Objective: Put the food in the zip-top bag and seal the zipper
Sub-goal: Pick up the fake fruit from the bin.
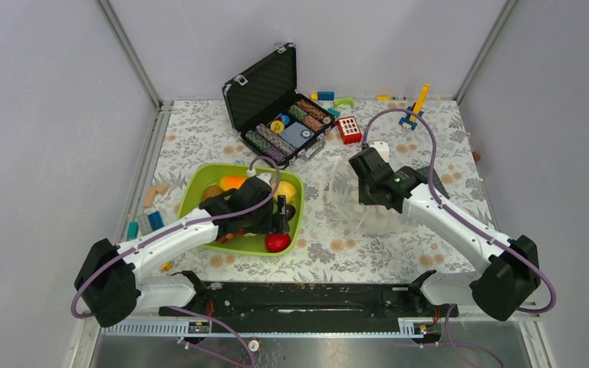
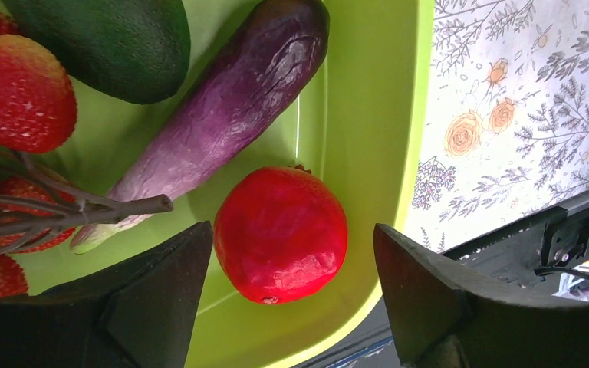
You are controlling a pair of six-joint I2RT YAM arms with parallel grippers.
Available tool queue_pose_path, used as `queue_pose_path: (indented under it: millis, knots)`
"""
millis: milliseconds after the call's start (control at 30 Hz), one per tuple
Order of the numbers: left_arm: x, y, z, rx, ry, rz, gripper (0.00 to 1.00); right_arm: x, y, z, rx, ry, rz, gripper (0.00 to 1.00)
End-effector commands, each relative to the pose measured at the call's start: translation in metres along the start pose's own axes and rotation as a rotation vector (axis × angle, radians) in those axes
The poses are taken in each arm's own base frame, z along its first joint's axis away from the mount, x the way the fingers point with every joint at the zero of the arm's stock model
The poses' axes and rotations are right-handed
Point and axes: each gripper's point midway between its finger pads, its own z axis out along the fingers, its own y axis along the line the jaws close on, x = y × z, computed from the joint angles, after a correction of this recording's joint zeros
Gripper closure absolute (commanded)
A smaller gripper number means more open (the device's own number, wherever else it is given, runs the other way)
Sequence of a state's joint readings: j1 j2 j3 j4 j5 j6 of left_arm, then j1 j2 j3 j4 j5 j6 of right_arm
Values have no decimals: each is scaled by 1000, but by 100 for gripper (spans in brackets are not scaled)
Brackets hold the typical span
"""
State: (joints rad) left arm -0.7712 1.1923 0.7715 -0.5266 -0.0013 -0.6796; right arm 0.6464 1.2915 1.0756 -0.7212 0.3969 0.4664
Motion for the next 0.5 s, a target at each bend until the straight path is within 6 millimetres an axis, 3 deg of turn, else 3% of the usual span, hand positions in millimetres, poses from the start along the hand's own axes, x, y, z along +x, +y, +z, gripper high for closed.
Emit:
queue_pose_path:
  millis: [0, 200, 467]
  knots:
    - [5, -12, 6, 59, 41, -3, 24, -4, 1, -1, -18, -15, 27, 100]
    - [25, -2, 17, 18, 134, 6, 29, -3, 4, -1, -31, -14, 25, 100]
    - [30, -4, 21, 24, 181, 27, 32, -6, 0, 0, -10, -26, 26, 100]
